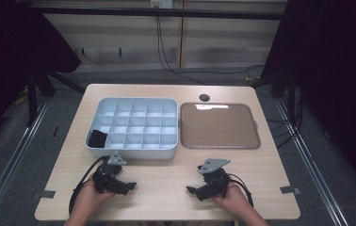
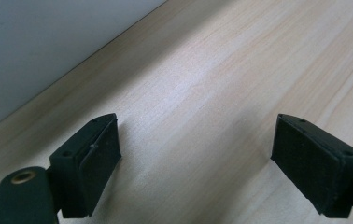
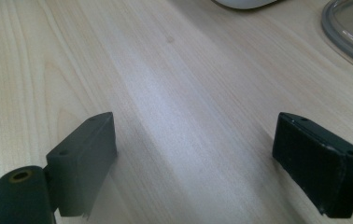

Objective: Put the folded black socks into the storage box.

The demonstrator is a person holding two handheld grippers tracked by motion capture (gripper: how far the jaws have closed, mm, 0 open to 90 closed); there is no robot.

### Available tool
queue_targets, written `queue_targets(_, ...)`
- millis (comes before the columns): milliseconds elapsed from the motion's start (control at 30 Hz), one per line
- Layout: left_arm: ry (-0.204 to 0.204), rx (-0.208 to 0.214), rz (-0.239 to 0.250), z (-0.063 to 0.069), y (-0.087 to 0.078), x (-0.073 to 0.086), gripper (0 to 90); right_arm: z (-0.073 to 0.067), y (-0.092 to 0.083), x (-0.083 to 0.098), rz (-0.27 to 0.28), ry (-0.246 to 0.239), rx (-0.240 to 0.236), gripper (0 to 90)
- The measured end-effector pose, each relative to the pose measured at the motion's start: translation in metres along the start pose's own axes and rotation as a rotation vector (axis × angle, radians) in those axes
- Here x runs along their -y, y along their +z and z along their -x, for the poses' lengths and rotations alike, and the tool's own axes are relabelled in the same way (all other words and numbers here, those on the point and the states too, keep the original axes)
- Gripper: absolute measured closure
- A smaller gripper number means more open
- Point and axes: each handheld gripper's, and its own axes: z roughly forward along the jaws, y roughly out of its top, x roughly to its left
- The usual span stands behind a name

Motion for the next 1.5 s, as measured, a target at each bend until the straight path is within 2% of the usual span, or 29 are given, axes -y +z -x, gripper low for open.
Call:
queue_targets(267,0.039,-0.014,0.012,0.004,0.002,0.003,10.2,0.0,0.0,0.0,0.0,0.0,0.0,13.2)
queue_targets(433,0.046,-0.024,0.013,0.006,0.004,0.004,7.2,0.0,0.0,0.0,0.001,-0.001,0.0,13.2)
queue_targets(800,0.047,-0.018,0.027,0.01,0.007,0.006,0.0,0.0,0.0,0.0,0.0,-0.001,0.0,13.2)
queue_targets(1500,0.039,-0.039,0.097,0.01,0.008,0.013,0.0,0.0,0.0,0.0,-0.001,-0.002,0.0,13.2)
